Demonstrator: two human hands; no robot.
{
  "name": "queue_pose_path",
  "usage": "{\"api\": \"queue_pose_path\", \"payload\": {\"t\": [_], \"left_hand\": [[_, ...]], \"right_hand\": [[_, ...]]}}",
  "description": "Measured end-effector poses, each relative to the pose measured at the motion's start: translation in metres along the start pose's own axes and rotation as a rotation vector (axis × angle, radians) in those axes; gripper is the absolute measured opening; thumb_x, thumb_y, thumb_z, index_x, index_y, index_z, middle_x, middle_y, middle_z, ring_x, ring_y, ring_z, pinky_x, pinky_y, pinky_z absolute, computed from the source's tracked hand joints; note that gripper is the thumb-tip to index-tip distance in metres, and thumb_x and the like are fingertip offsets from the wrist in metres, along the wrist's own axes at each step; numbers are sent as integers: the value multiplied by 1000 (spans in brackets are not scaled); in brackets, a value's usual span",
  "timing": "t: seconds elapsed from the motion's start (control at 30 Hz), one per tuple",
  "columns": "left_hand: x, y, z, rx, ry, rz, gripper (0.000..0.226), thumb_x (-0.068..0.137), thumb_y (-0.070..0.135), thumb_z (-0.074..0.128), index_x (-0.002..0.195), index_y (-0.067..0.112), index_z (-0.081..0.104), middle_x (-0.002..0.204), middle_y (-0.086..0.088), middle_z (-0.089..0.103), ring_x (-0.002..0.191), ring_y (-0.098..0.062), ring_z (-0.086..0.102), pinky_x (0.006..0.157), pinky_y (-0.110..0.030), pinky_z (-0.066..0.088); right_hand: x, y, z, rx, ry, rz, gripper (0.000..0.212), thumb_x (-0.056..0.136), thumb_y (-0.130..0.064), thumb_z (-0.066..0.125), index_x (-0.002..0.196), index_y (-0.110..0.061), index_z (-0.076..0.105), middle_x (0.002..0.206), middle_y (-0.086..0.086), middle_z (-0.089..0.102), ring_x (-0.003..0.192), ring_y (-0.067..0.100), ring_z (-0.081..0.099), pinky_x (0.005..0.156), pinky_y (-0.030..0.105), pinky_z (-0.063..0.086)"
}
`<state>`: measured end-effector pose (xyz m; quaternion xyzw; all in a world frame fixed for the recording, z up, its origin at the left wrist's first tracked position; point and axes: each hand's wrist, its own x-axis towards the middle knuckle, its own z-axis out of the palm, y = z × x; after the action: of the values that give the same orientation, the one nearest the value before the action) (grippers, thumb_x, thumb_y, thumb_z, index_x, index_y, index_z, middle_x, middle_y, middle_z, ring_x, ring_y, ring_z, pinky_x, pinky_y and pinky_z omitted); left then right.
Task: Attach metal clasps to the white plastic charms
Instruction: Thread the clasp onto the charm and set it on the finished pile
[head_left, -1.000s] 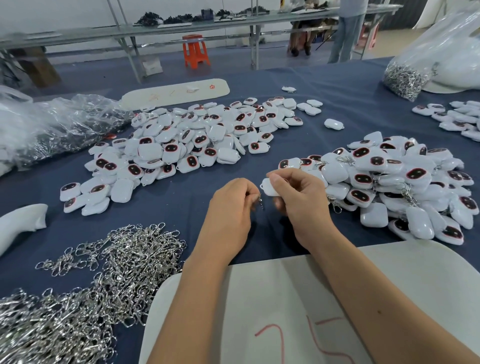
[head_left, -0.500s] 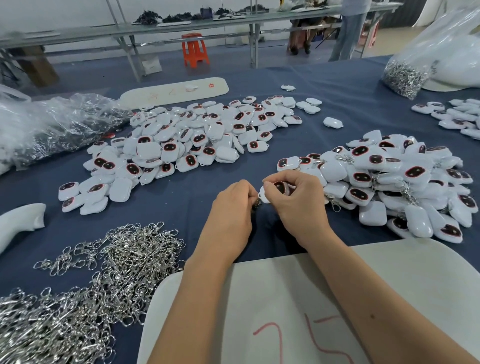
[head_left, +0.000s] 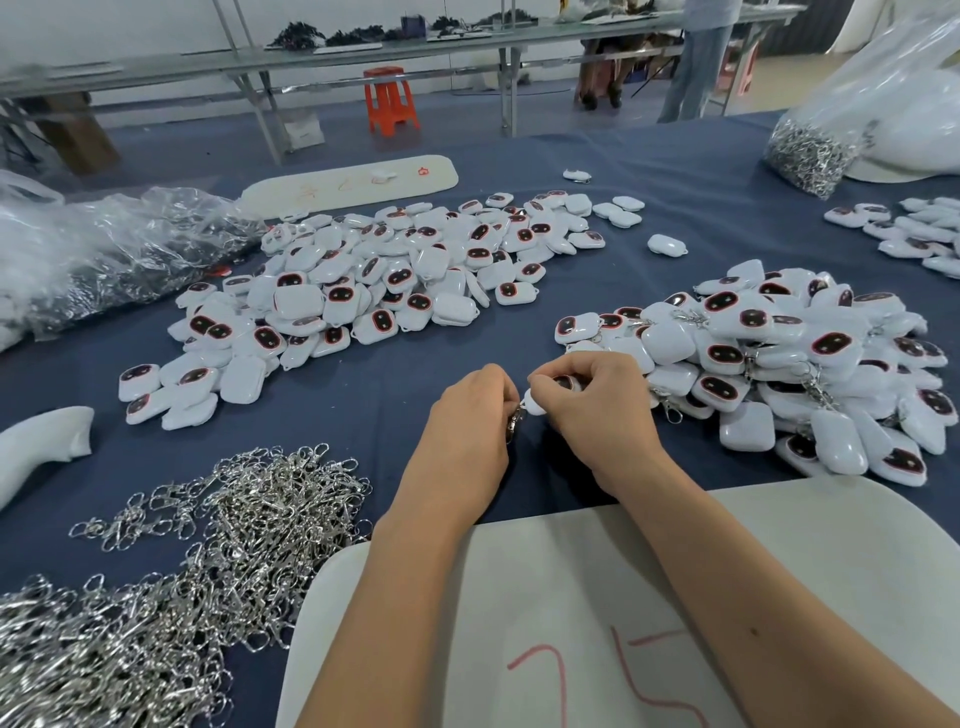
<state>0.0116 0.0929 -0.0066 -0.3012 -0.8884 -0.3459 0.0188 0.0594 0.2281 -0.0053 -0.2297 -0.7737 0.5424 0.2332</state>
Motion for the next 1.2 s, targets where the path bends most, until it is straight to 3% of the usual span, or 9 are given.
{"api": "queue_pose_path", "payload": {"t": [0.27,0.37,0.47,0.6,0.73,1.07,1.2], "left_hand": [[0,5,3,59,-3,-16,22,95,3,47,88,24,48,87,8,55,81,-19,52,66,-35,40],[-1,3,3,47,21,1,20,94,2,48,89,21,51,87,5,58,81,-21,55,69,-40,46],[-1,1,2,-99,90,16,18,96,4,52,88,19,56,83,6,61,81,-20,59,73,-44,50],[-1,3,0,-313,196,86,13,98,6,59,93,16,65,86,10,67,84,-12,64,77,-29,52],[-2,4,-2,-445,190,50,14,98,5,62,94,17,68,84,12,70,80,-10,67,75,-17,50],[-2,9,-4,-753,229,-122,14,89,-2,71,87,11,70,77,-3,73,68,-13,69,69,-21,56],[-2,9,-2,-692,298,-112,18,85,0,74,79,17,71,73,-1,72,68,-25,66,65,-23,55]], "right_hand": [[1,-1,1,-25,7,46,16,79,-11,68,67,-20,75,54,-22,60,51,-1,50,47,9,37],[1,1,2,-12,10,41,16,79,-13,68,67,-20,75,57,-21,62,52,0,50,47,10,37],[0,1,3,107,15,82,15,82,-11,69,70,-18,77,56,-16,60,49,3,45,46,14,37],[0,-1,4,399,-35,184,13,86,-6,70,79,-11,78,55,-2,53,42,9,35,42,21,31],[2,-1,5,520,-66,233,12,90,-3,68,84,-8,78,50,-3,50,42,10,34,43,20,30],[0,-6,4,688,-94,271,14,93,0,65,85,-6,75,49,-3,45,40,8,33,39,17,25],[-1,-5,5,699,-79,275,19,93,0,65,80,-9,75,50,-2,43,41,8,32,41,17,25]]}}
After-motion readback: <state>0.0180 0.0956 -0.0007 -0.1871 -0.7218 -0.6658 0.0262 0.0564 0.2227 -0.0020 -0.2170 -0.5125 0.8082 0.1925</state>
